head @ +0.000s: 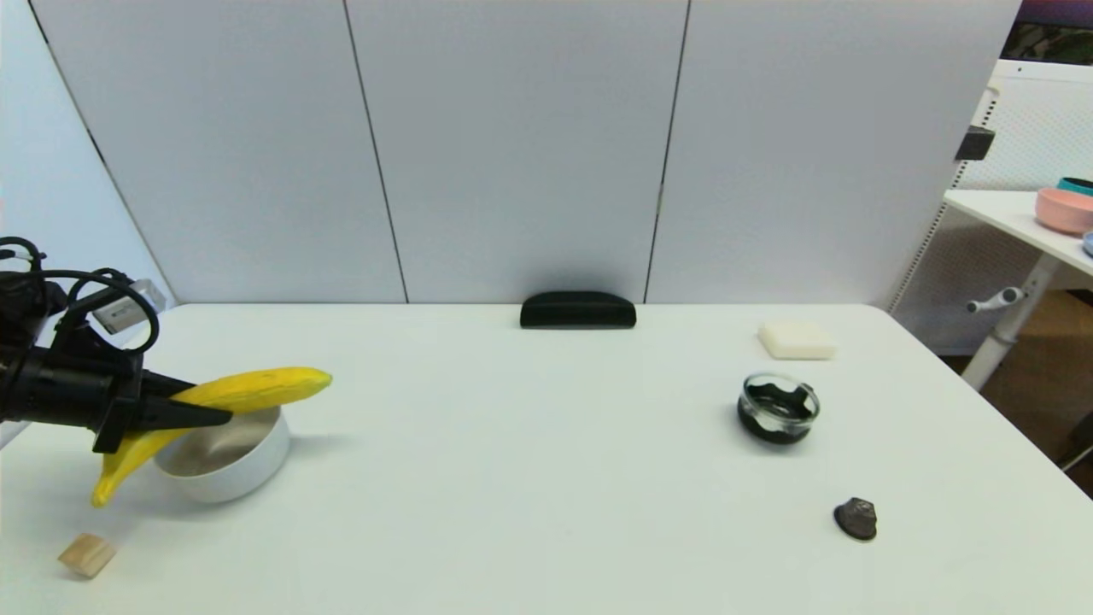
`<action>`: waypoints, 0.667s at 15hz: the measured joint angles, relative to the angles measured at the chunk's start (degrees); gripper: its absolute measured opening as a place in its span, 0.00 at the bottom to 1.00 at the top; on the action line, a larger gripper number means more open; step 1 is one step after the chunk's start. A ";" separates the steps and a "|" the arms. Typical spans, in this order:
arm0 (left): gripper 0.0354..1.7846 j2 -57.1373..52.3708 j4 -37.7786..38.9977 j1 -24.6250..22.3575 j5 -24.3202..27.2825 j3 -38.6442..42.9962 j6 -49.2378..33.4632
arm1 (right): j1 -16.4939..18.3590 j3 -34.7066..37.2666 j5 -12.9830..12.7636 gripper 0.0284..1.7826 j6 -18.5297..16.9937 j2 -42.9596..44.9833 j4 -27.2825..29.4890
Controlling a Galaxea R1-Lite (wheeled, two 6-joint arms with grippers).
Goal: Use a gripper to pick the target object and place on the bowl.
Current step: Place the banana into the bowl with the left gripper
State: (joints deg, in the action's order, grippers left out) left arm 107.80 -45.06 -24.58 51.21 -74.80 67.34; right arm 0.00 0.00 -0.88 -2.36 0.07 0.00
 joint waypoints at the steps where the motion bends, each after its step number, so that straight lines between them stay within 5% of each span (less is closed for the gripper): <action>1: 0.33 -0.48 -1.52 -0.01 0.09 -0.26 -0.69 | 0.00 0.00 0.00 0.96 0.02 0.00 0.00; 10: 0.33 -1.38 -7.14 0.30 2.80 -2.88 -14.29 | 0.00 0.00 0.02 0.96 0.02 0.00 0.00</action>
State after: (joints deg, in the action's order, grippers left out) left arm 106.42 -52.20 -24.27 54.02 -77.68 53.05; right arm 0.00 0.00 -0.85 -2.34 0.07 0.00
